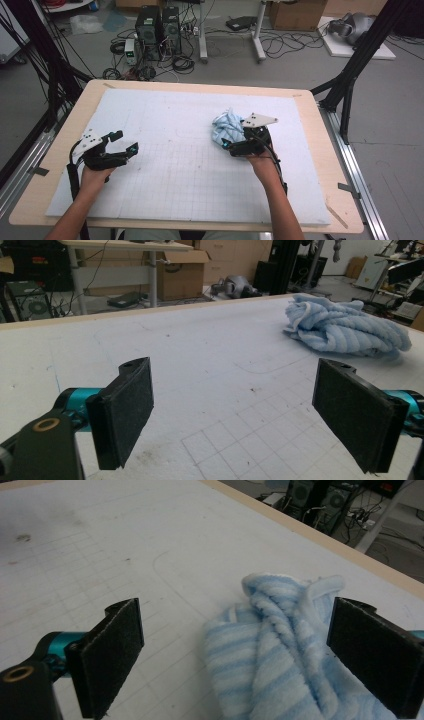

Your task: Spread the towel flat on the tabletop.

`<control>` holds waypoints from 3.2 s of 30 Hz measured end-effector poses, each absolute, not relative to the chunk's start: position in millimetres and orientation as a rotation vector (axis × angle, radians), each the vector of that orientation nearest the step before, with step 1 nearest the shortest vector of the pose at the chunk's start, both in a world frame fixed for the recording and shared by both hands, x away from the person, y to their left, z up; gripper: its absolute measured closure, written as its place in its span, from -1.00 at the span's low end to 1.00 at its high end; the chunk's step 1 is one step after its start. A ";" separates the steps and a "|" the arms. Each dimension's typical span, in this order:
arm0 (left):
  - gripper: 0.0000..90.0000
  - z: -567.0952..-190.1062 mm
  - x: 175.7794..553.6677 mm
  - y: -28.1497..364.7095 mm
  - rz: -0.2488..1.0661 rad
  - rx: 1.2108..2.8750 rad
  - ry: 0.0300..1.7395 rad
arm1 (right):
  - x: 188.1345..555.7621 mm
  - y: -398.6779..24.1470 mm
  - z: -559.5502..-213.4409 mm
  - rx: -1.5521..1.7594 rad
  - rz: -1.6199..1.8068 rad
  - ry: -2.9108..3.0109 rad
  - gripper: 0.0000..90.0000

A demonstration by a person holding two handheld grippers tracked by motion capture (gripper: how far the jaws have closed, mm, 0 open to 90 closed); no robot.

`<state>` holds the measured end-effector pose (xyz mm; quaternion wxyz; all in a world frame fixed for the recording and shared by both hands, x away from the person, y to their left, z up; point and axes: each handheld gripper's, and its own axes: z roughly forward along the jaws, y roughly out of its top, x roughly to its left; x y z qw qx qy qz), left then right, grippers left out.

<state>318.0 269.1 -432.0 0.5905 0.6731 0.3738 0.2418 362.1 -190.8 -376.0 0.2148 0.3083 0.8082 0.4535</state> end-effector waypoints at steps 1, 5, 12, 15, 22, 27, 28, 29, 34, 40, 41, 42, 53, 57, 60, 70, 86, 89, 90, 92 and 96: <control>-0.62 -432.1 318.0 269.3 0.562 1.566 0.871 | 366.5 -190.7 -376.6 0.871 1.253 2.240 -0.84; -0.62 -432.5 318.4 269.8 0.560 1.559 0.876 | 377.6 -191.2 -380.4 0.902 1.225 2.232 -0.84; -0.62 -433.8 319.0 268.3 0.548 1.569 0.874 | 399.0 -198.2 -385.7 1.005 1.127 2.215 -0.84; -0.62 -433.9 319.1 269.0 0.546 1.565 0.875 | 410.9 -196.9 -387.2 1.042 1.059 2.211 -0.84; -0.62 -434.3 319.5 270.3 0.541 1.552 0.887 | 431.0 -190.3 -400.1 1.057 0.940 2.312 -0.40; -0.62 -435.3 320.2 268.5 0.532 1.563 0.884 | 436.8 -189.1 -411.8 1.113 0.876 2.372 -0.11; -0.61 -435.3 320.2 268.5 0.532 1.563 0.884 | 437.4 -187.9 -413.6 1.109 0.863 2.392 -0.01; -0.61 -435.3 320.2 268.4 0.532 1.563 0.883 | 437.8 -186.4 -415.5 1.098 0.852 2.409 0.05; -0.61 -435.2 320.3 269.9 0.531 1.555 0.892 | 434.8 -179.1 -418.3 1.145 0.866 2.450 0.59; -0.60 -434.7 320.6 273.4 0.538 1.546 0.905 | 422.8 -165.2 -412.0 1.086 1.005 2.527 0.63; -0.60 -434.6 320.6 274.0 0.542 1.546 0.907 | 420.5 -162.1 -411.1 1.079 1.022 2.538 0.63; -0.60 -434.4 320.7 274.6 0.544 1.546 0.908 | 418.2 -158.9 -410.5 1.062 1.035 2.546 0.63; -0.58 -433.3 320.7 279.3 0.560 1.546 0.932 | 391.9 -122.1 -403.8 0.930 1.198 2.657 0.66; -0.57 -433.0 320.8 281.7 0.569 1.544 0.940 | 380.8 -102.8 -395.7 0.852 1.272 2.704 0.66; -0.57 -432.5 320.6 282.2 0.572 1.542 0.940 | 374.5 -89.3 -389.5 0.802 1.340 2.746 0.66; -0.57 -433.0 320.9 281.0 0.572 1.555 0.941 | 388.5 -80.4 -381.1 0.770 1.333 2.707 0.50; -0.57 -434.0 321.8 280.0 0.567 1.564 0.944 | 409.0 -98.1 -370.1 0.750 1.173 2.558 0.82; -0.57 -434.3 322.2 279.6 0.564 1.568 0.943 | 426.5 -95.7 -356.2 0.768 1.173 2.492 0.82; -0.57 -434.3 322.2 279.5 0.564 1.569 0.942 | 431.2 -94.1 -353.0 0.754 1.154 2.482 0.82; -0.57 -434.5 322.5 279.3 0.563 1.567 0.943 | 440.5 -90.9 -348.8 0.730 1.105 2.463 0.81; -0.57 -434.8 322.7 278.7 0.559 1.566 0.943 | 453.1 -85.8 -344.8 0.737 1.025 2.333 0.88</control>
